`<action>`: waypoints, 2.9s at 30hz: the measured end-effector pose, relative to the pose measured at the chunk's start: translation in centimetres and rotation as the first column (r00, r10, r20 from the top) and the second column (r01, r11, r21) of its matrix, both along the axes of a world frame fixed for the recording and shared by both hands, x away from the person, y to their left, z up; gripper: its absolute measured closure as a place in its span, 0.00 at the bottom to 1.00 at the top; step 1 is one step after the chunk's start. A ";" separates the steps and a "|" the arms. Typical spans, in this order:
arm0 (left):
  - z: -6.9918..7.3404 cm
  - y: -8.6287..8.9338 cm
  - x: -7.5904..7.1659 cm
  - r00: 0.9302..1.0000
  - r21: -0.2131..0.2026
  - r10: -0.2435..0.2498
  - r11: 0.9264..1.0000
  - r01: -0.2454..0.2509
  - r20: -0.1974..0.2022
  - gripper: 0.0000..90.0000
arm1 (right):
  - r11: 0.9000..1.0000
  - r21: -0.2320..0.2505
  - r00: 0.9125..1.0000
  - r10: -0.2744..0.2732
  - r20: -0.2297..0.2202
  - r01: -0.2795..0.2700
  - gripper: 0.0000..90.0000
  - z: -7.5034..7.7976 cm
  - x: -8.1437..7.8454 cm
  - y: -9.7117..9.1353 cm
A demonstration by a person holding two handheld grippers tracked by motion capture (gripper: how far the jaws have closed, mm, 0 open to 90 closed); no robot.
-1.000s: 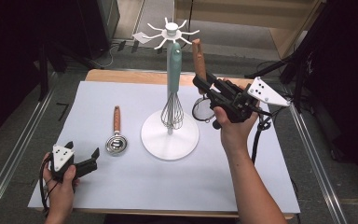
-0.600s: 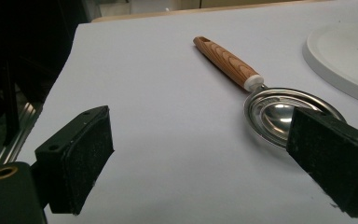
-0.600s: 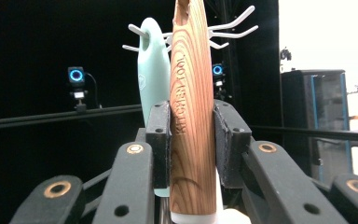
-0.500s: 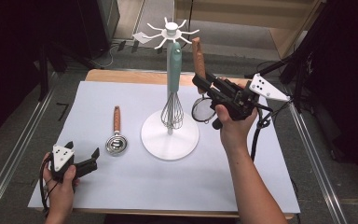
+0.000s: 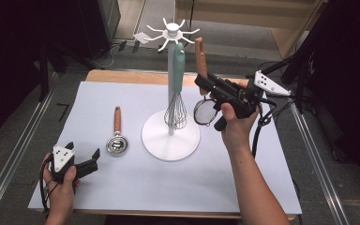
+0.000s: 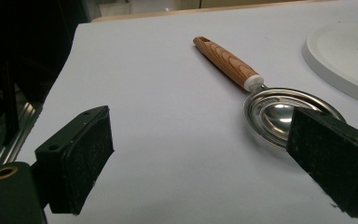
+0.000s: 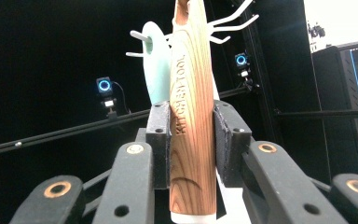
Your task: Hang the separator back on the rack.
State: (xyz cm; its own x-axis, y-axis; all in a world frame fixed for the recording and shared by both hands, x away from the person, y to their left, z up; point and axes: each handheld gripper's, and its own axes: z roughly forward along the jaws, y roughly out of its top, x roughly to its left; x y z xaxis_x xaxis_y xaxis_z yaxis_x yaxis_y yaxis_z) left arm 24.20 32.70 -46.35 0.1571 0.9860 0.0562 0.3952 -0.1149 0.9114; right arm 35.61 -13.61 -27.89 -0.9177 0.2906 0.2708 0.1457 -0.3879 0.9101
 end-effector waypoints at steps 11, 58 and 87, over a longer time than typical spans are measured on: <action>0.0 0.0 0.0 1.000 0.000 0.000 1.000 0.000 0.000 0.09 | 0.999 -0.052 0.999 -0.016 0.038 0.018 0.80 0.1 -1.0 0.9; 0.0 0.0 0.0 1.000 0.001 0.001 1.000 -0.001 0.000 0.09 | 0.978 -0.152 0.989 -0.137 0.052 0.143 0.59 -1.6 -1.9 0.1; 0.0 0.0 0.0 1.000 0.002 0.001 1.000 -0.001 0.000 0.09 | 0.914 -0.267 0.947 -0.321 -0.020 0.305 0.26 -7.0 -3.9 -3.2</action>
State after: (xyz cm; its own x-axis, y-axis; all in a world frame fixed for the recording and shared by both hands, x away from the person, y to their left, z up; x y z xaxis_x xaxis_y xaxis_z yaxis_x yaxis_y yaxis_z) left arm 24.20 32.67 -46.36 0.1562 0.9860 0.0579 0.3949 -0.1160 0.9114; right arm 31.71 -16.77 -34.92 -0.7523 0.6273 0.2014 0.1142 -0.1770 0.9776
